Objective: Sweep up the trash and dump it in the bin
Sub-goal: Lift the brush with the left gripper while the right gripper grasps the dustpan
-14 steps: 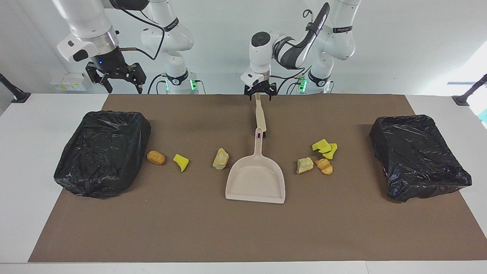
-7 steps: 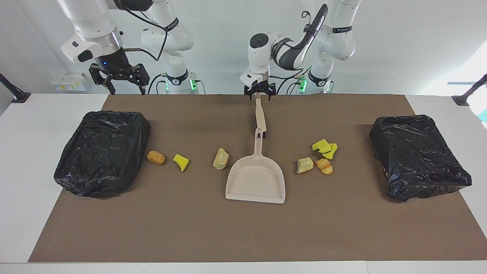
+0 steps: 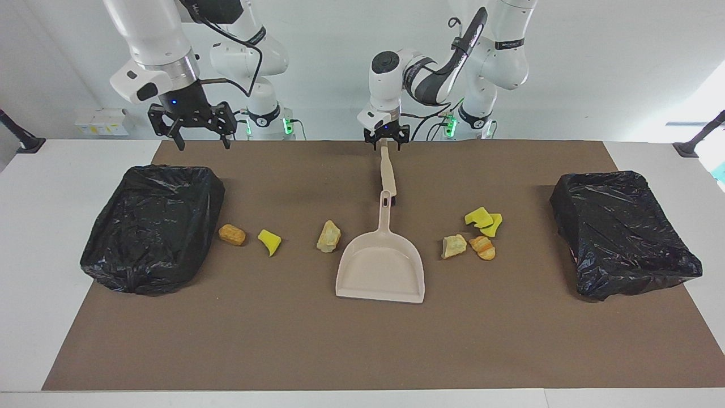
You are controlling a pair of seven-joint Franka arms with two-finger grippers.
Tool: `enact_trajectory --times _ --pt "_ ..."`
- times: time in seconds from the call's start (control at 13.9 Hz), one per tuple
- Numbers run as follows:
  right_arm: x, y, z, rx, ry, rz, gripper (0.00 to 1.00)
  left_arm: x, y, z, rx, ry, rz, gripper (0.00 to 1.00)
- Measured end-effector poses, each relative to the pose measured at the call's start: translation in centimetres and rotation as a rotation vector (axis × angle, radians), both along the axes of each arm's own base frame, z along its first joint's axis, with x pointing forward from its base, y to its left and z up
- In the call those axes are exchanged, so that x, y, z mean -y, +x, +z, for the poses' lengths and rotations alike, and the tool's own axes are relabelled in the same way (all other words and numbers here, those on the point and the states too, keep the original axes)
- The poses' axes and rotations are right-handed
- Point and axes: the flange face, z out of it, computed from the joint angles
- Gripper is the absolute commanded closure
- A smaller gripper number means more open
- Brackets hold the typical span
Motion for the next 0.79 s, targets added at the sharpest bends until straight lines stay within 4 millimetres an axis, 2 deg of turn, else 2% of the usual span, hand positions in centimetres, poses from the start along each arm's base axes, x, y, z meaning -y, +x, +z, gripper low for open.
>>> enact_trajectory --times 0.22,0.43,0.65,0.79 --pt "-3.1 1.2 -2.1 0.012 0.027 -0.042 0.00 -0.8 0.9 0.5 -0.030 0.030 -0.005 1.00" --pt "-6.2 2.0 -4.0 0.021 0.071 -0.080 0.00 -3.0 3.5 2.5 -0.081 0.075 0.034 1.00" --pt "-10.9 2.0 -6.4 0.023 0.079 -0.114 0.00 -6.5 5.9 6.2 -0.101 0.068 0.082 1.00" --pt "-13.9 1.6 -7.7 0.032 0.087 -0.128 0.00 -10.0 7.0 9.8 -0.115 0.053 0.097 1.00"
